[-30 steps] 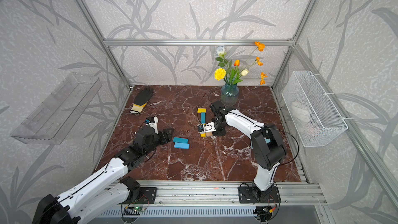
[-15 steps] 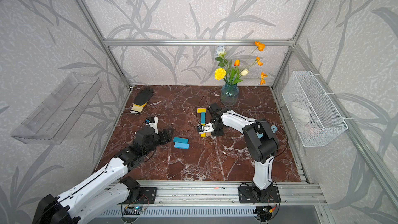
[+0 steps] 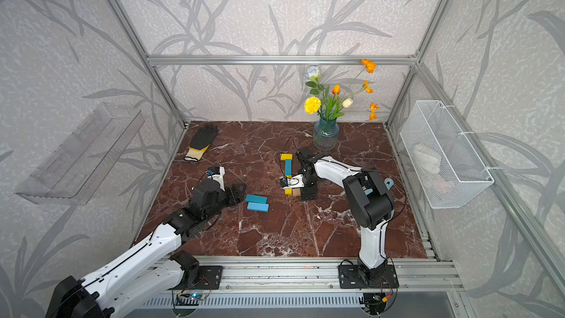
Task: Assemble a giraffe with building blocks
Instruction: Assemble the building block at the center of the board.
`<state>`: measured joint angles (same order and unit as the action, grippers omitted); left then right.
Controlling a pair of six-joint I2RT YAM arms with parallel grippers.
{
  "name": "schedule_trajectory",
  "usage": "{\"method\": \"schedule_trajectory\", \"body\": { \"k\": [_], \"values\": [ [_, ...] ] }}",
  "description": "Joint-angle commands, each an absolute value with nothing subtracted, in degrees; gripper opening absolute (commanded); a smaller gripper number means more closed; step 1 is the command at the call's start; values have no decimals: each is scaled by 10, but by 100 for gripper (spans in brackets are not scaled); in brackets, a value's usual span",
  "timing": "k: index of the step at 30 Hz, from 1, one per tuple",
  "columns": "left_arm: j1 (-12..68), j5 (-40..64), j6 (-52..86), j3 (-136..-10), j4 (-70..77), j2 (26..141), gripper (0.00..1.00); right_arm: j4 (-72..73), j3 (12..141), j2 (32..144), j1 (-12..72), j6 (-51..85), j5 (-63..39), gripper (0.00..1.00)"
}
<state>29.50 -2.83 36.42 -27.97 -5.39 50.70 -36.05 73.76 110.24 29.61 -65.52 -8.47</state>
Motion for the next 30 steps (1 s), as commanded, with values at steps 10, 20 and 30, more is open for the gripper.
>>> {"method": "schedule_trajectory", "body": {
  "k": [10, 20, 30],
  "values": [
    [292, -28, 354, -287, -60, 499, 72, -415, 780, 1118, 280, -628, -140, 77],
    [292, -28, 355, -287, -60, 497, 72, -419, 767, 1112, 280, -631, -155, 68],
    [292, -27, 356, -287, -60, 496, 72, -422, 776, 1132, 280, -610, -149, 68]
  ]
}}
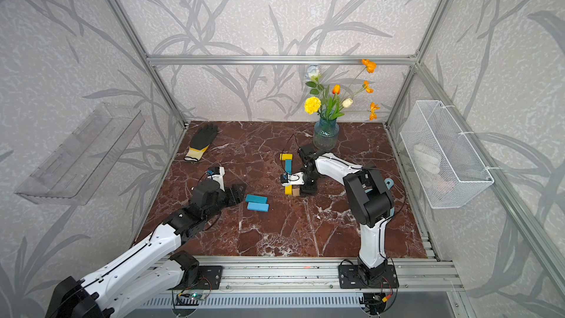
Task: Assemble a giraffe with building blocks
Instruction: Assemble the building block at the center of the board.
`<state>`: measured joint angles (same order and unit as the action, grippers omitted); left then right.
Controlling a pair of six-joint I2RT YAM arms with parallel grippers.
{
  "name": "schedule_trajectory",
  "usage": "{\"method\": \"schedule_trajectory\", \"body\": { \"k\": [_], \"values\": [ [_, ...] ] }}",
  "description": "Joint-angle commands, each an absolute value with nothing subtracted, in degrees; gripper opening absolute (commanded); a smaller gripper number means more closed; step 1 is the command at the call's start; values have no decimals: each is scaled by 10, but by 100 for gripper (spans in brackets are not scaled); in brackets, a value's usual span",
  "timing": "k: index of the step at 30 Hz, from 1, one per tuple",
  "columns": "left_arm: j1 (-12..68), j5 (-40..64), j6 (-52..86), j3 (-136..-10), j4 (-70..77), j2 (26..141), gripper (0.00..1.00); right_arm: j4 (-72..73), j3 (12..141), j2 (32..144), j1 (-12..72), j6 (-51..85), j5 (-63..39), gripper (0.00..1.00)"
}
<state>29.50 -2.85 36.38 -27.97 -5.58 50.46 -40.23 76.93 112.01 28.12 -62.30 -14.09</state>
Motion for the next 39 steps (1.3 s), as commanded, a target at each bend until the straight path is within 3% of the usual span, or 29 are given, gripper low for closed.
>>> {"method": "schedule_trajectory", "body": {
  "k": [1, 6, 10, 39],
  "values": [
    [292, -28, 356, -287, -59, 496, 72, -422, 776, 1134, 280, -609, -151, 66],
    [292, -27, 356, -285, -62, 494, 72, -412, 775, 1142, 280, -599, -147, 65],
    [292, -27, 356, -283, -61, 492, 72, -409, 779, 1146, 281, -589, -138, 55],
    [292, -29, 359, -278, -62, 486, 71, -387, 781, 1145, 295, -562, -111, 43]
  ]
}}
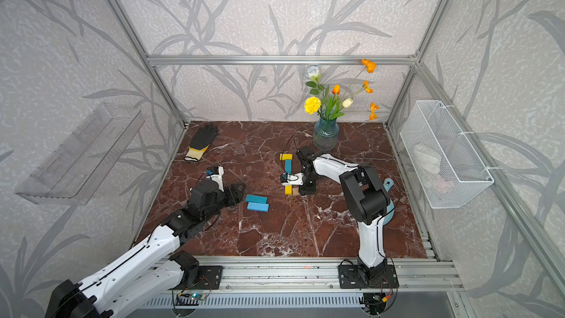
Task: Assemble a giraffe with building blocks
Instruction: Assemble the building block at the center of the board.
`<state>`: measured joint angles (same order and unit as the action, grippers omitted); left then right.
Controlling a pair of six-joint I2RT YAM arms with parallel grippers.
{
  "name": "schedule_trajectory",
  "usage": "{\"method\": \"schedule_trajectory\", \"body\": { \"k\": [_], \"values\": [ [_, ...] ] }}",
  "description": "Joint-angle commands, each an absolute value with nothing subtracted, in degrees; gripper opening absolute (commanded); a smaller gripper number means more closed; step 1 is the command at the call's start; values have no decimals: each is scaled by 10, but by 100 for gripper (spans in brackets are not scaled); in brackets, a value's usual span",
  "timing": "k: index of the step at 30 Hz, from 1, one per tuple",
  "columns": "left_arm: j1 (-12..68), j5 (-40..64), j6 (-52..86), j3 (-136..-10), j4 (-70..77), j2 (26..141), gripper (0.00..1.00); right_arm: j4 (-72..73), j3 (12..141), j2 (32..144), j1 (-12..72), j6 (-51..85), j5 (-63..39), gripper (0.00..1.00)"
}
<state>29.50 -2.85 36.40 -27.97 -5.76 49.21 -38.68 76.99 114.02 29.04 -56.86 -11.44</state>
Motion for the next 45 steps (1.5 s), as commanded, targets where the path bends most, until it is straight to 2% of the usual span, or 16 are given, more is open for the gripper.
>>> {"method": "schedule_trajectory", "body": {
  "k": [1, 6, 28, 45],
  "values": [
    [292, -29, 359, -278, -61, 486, 72, -387, 782, 1145, 295, -561, -111, 42],
    [292, -30, 359, -277, -62, 484, 72, -390, 785, 1145, 299, -560, -109, 39],
    [292, -31, 354, -282, -63, 482, 71, -387, 791, 1152, 308, -550, -98, 40],
    [292, -32, 354, -282, -65, 482, 72, -390, 797, 1156, 314, -551, -101, 38]
  ]
}}
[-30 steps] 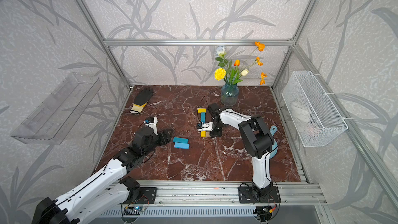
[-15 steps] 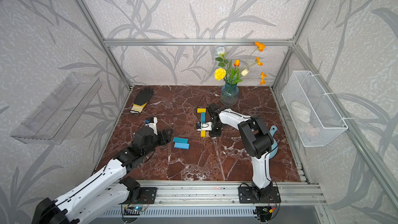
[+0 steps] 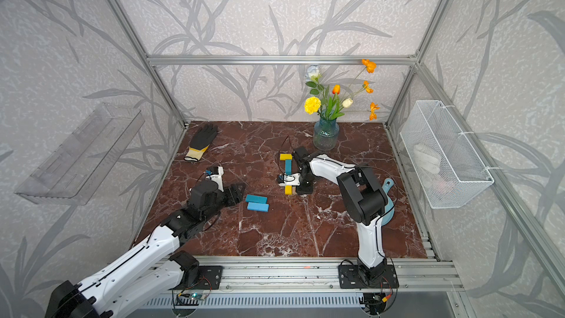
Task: Assemble a giraffe with building blocks
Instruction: Assemble the building block at the center of the board.
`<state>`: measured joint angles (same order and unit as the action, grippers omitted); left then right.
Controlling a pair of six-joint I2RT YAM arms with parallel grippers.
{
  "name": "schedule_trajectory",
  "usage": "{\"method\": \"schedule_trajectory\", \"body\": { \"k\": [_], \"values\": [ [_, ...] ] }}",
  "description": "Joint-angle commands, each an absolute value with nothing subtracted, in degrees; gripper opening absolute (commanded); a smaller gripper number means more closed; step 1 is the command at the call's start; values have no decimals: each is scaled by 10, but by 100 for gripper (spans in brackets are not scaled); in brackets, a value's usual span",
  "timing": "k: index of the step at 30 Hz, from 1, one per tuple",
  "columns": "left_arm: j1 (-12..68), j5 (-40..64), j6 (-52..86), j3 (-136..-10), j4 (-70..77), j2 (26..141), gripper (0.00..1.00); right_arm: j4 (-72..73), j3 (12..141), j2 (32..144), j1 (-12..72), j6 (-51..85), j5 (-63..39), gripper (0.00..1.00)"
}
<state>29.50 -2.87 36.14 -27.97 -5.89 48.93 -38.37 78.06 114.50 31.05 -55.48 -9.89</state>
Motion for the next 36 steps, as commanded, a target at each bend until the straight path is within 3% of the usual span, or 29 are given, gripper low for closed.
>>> {"method": "schedule_trajectory", "body": {
  "k": [1, 22, 24, 25, 36],
  "values": [
    [293, -32, 354, -283, -66, 481, 72, -389, 798, 1155, 314, -550, -100, 38],
    [292, -34, 352, -282, -67, 479, 72, -387, 801, 1161, 322, -550, -99, 37],
    [292, -33, 352, -282, -67, 479, 71, -389, 801, 1161, 321, -550, -100, 47],
    [292, -33, 352, -282, -69, 479, 71, -386, 800, 1160, 321, -550, -98, 99],
    [292, -34, 356, -277, -68, 480, 72, -317, 766, 1072, 344, -525, -76, 99]
  ]
}}
